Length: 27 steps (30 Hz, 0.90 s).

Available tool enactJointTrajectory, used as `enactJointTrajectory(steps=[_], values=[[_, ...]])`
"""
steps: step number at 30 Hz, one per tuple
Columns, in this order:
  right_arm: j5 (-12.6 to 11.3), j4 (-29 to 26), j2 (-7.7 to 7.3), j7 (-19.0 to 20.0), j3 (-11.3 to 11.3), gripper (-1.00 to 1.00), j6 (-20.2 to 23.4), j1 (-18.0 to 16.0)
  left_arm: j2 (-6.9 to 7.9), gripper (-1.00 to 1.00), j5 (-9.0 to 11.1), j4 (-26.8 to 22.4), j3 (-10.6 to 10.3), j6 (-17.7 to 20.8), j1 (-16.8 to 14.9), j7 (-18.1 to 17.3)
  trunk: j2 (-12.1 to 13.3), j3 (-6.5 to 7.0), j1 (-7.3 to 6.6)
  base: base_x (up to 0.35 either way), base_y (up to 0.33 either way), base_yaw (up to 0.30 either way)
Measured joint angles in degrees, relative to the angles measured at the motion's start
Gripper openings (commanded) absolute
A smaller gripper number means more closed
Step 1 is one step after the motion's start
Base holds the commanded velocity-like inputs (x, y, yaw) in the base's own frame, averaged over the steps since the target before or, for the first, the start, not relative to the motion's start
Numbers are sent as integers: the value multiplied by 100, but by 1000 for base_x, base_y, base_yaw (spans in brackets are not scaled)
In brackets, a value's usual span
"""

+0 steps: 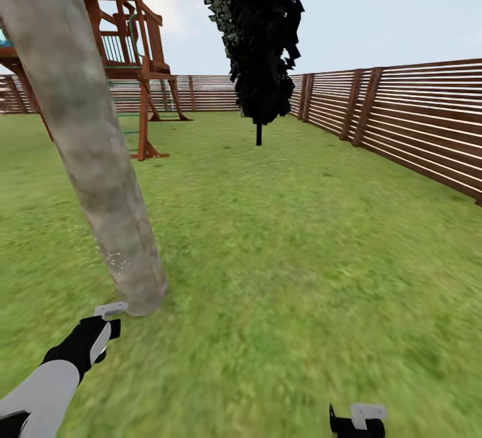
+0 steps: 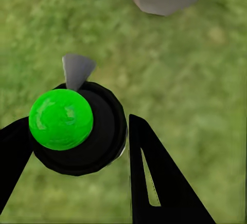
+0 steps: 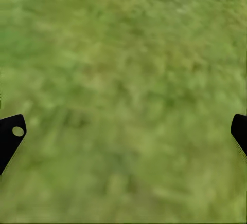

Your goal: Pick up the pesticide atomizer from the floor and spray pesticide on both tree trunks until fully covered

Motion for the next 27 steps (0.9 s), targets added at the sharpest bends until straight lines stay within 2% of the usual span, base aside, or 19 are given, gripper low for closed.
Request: enactJointTrajectory(steps=[6,10,13,15,16,20,23,27], values=[[-3,-5,-1,-1,0,100,1,2,-19,-100,-4,2,8,-9,-2,1,0,0,0,274,-159,26],[-9,-4,0,1,0,100,2,0,-56,-100,0,-5,2,-1,0,5,0,0,1,199,-60,218],[-9,-4,0,1,-1,100,2,1,-71,-100,-18,-337,-22,49,-44,22,0,1,2,16,-4,272],[-9,-4,0,1,-1,100,2,1,-77,-100,-3,-498,-33,244,-102,23,0,0,3,2,0,274],[-10,-4,0,1,-3,100,2,1,-75,-100,-6,-529,-43,421,-216,16,0,1,2,1,0,275],[-17,-5,-3,-2,-10,100,2,1,-70,-100,-21,-549,-72,652,-724,9,0,1,2,0,0,181],[-18,-6,-15,-8,-10,100,2,2,-31,-100,-54,-557,-88,1065,-1139,0,0,1,2,0,0,11],[-18,-5,-18,-10,-9,100,9,2,-4,-100,-60,-555,-91,1107,-1320,-2,0,0,3,0,0,0]])
